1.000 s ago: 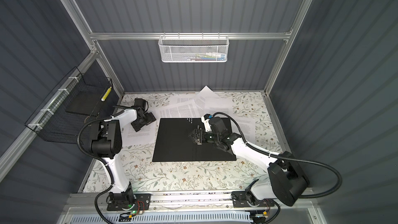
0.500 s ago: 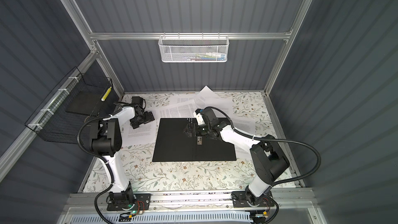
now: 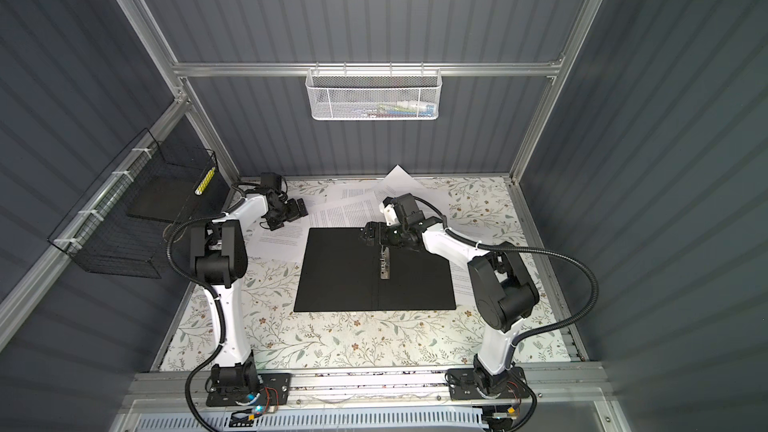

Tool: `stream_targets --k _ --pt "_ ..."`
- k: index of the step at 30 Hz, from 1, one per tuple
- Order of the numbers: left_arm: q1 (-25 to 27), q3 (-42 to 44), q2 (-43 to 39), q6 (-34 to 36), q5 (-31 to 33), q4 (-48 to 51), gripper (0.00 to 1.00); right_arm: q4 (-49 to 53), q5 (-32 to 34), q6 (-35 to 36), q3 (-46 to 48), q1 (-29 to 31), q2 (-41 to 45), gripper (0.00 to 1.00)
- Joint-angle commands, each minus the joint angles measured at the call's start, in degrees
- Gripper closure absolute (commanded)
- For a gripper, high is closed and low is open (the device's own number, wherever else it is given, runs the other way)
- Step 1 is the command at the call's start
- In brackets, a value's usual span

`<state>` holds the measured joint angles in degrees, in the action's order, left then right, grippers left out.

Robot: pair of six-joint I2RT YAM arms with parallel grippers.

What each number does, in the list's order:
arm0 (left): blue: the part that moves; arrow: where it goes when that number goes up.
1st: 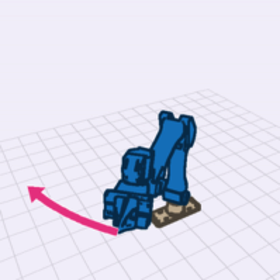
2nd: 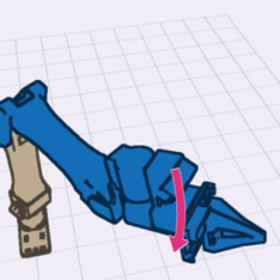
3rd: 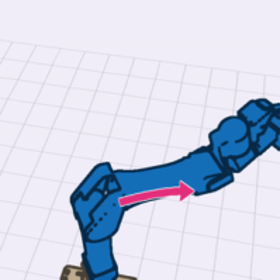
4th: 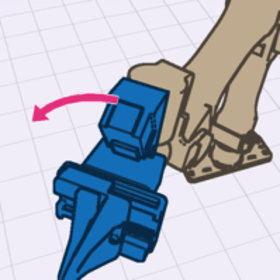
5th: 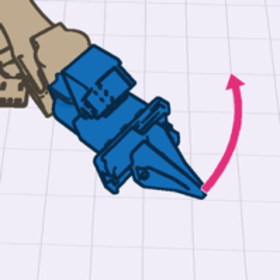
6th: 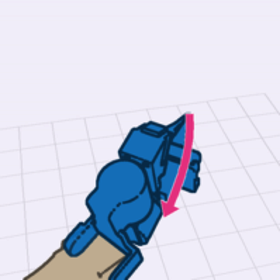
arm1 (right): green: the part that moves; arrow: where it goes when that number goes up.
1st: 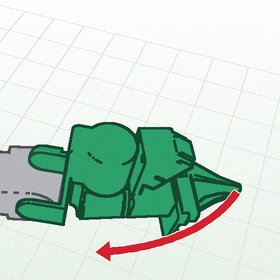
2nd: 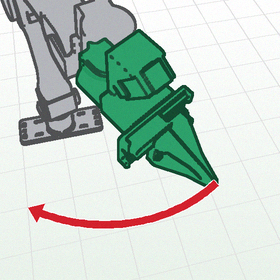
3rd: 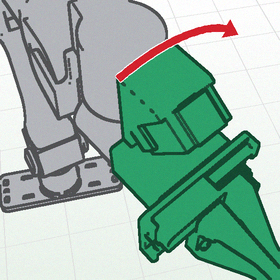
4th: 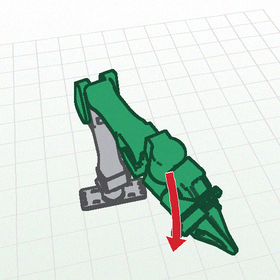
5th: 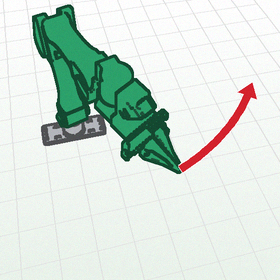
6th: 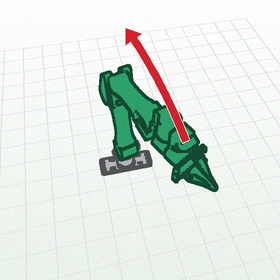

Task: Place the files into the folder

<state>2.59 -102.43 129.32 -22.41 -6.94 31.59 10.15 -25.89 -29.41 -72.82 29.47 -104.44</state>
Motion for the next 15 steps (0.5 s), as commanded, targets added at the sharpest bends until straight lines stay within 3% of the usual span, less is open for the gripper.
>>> stream_targets --k 1,4,7,11,15 --pt "0.83 -0.67 3.41 0.53 -8.30 1.10 0.00 2.99 -1.04 0.59 -4.51 -0.99 -1.75 0.01" --pt "0.93 -1.55 3.59 0.19 -13.41 -0.92 0.00 4.81 -1.63 0.27 -8.76 -1.89 -5.09 0.01" --pt "0.86 -3.09 2.53 -0.31 -9.86 1.16 0.00 5.69 -1.19 -0.03 -11.98 -2.20 -7.25 0.01" --pt "0.40 1.53 -4.39 -2.62 -5.20 -0.20 0.00 9.44 2.74 1.19 -16.86 -2.52 -10.21 0.01" --pt "0.40 6.88 -9.31 -3.56 -9.71 -3.69 0.00 13.02 3.12 1.41 -22.80 -5.42 -15.06 0.01"
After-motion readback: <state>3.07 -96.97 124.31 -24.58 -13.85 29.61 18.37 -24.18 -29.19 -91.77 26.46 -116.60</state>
